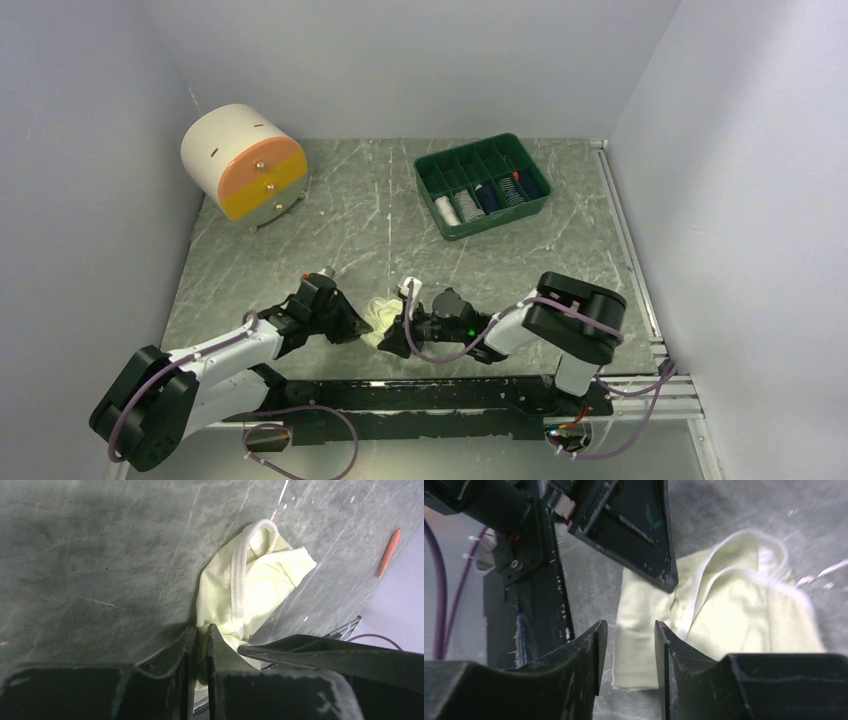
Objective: Roll the underwear
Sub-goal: Roll the underwear to the center of the board.
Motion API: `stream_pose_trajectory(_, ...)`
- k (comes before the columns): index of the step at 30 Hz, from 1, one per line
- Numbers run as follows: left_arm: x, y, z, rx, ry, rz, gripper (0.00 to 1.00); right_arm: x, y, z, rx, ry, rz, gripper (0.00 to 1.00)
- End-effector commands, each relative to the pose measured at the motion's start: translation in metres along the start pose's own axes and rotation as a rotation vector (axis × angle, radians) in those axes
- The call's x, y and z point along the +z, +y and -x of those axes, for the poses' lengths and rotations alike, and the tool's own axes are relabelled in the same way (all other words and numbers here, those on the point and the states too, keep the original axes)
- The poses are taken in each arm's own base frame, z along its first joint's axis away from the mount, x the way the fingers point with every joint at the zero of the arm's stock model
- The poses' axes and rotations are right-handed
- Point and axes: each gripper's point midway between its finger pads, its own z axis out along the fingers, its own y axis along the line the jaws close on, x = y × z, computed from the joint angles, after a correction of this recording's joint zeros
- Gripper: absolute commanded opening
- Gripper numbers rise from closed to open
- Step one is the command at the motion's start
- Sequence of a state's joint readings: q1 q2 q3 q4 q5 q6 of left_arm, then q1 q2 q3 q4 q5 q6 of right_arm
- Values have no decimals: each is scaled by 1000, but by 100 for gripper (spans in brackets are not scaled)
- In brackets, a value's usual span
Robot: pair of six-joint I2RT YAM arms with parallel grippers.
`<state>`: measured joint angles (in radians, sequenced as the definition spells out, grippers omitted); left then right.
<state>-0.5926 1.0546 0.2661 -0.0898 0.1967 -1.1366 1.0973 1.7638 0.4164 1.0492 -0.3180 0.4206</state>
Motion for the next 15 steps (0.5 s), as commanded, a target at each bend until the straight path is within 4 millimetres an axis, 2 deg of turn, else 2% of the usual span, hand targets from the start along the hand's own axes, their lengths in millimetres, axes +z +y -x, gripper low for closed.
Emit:
stream_pose_trajectory(1, -2, 52, -15, 17, 34, 187, 7, -3, -11, 10, -268, 100, -110, 46)
stream_pose_trajectory(6, -2, 50, -15, 20, 40, 188, 5, -8, -11, 20, -636, 172, -233, 50)
stream_pose_trajectory(8, -2, 51, -15, 17, 44, 193, 5, -9, -5, 19, -744, 191, -237, 50)
stream_pose_trajectory(11, -1, 52, -16, 15, 49, 198, 5, -6, 1, 13, -819, 216, -223, 51)
stream_pose_trajectory(15, -1, 52, -16, 15, 53, 203, 5, -5, -3, 2, -881, 243, -275, 49)
